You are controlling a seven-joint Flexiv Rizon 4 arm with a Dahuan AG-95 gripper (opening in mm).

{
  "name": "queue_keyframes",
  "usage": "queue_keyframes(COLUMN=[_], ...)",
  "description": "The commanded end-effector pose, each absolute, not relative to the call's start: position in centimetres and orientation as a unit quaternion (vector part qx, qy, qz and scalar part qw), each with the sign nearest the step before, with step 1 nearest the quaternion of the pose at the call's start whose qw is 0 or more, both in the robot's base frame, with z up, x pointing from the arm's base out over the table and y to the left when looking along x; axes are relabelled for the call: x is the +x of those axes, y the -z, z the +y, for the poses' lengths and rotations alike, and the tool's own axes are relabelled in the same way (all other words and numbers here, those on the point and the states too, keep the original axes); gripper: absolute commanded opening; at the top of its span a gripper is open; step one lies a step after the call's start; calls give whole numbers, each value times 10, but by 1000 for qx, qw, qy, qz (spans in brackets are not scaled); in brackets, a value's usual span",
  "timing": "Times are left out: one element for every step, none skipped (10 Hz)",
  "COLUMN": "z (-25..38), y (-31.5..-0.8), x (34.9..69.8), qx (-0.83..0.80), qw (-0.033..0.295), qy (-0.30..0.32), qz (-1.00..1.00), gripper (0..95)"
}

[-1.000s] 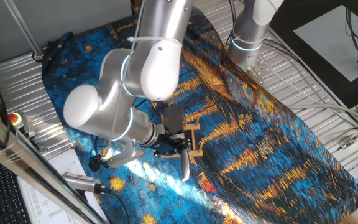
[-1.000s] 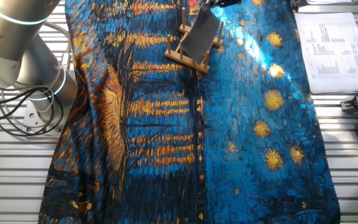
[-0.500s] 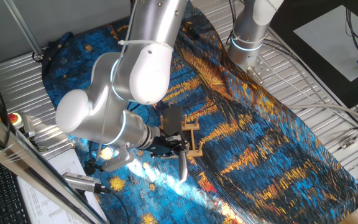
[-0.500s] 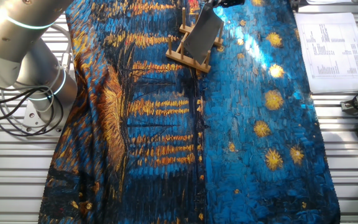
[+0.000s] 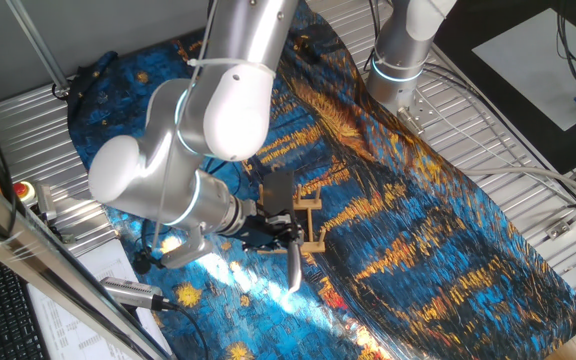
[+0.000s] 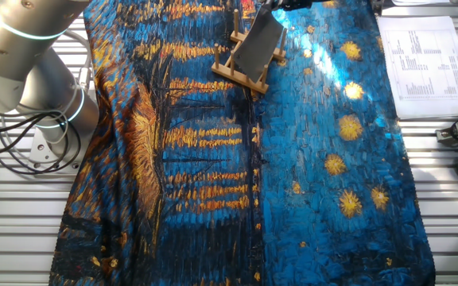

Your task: Put the knife on the knife rack

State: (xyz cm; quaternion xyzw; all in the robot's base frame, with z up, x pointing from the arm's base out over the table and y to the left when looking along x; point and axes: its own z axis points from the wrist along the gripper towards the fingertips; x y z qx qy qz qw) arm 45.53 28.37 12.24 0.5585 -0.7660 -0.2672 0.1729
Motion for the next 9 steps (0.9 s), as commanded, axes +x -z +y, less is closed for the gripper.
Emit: queue_keyframes(z=[285,285,285,285,285,285,285,285,285], y=[-122,-122,-122,-122,-123,-123,-123,-124,-124], x=[457,457,457,457,458,460,461,461,462], qx=[557,557,557,556,556,557,558,558,557], qw=[179,179,180,180,179,178,178,179,179], qy=[270,271,272,273,276,280,283,284,286], qz=[-765,-764,-764,-764,-763,-762,-760,-759,-759], gripper=[0,0,0,0,0,0,0,0,0])
